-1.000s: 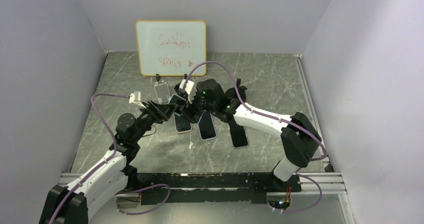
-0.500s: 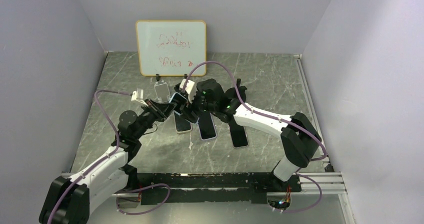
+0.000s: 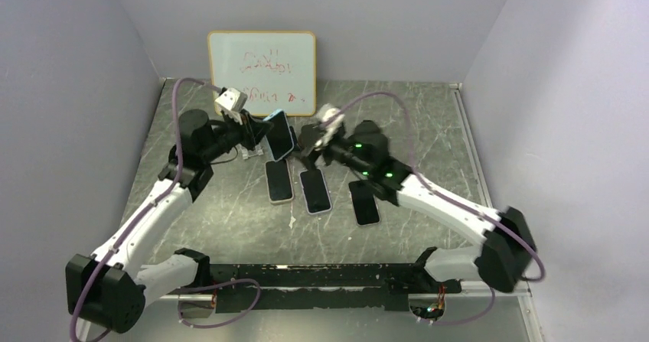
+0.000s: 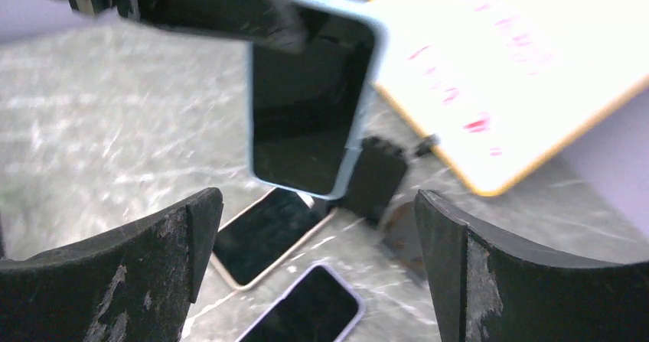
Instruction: Place the phone on the phone stand
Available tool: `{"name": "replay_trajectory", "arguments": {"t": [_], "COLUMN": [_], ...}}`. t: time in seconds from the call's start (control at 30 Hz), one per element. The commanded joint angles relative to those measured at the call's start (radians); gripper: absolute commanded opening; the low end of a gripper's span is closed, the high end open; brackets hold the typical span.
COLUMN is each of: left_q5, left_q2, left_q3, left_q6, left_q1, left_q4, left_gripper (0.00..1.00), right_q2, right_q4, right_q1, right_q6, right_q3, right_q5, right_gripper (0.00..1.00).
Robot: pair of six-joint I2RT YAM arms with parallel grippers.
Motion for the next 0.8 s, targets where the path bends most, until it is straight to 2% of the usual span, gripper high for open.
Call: {"name": "replay_trajectory", "arguments": {"t": [0.0, 0.07, 0.17, 0.27, 0.37, 0.63, 0.77], "left_q5": [0.252, 0.360, 0.569, 0.669, 0.719, 0.757, 0.802], "left_q2": [0.082, 0.132, 0.213, 0.282, 0.326, 0.384, 0.436], "left_q3": [0.101, 0.104, 0.095, 0.187, 0.251, 0.231, 0.206], "left_q6": [0.398, 0.432, 0.385, 0.449, 0.479, 0.336, 0.337], "left_q1": [0.092, 0.159, 0.266, 0.334, 0.379, 0.462, 0.490], "left_q4": [-0.179, -0.166, -0.054, -0.141, -0.167, 0.083, 0.128], "left_gripper": [0.05, 0.05, 0.05, 0.05, 0.05, 0.05, 0.05], "right_q2": [-0.234, -0.325, -0.423, -0.483, -0.522, -0.560, -0.555], "right_q4": [0.179, 0.159, 0.143, 0.117, 0.110, 0.091, 0.095], "right_q1": [-0.103, -0.124, -0.125, -0.124, -0.123, -0.120, -0.120], "right_q6": [0.071, 0.073, 0.105, 0.133, 0.152, 0.169, 0.168], "right_q3": [-0.100, -0.126, -0.150, -0.171, -0.198, -0.218, -0.218], "right_q5": [0.084, 0.110, 0.099, 0.055, 0.026, -0.021, -0.035], "right_gripper": [1.00, 1.00, 1.00, 1.00, 1.00, 1.00, 1.00]}}
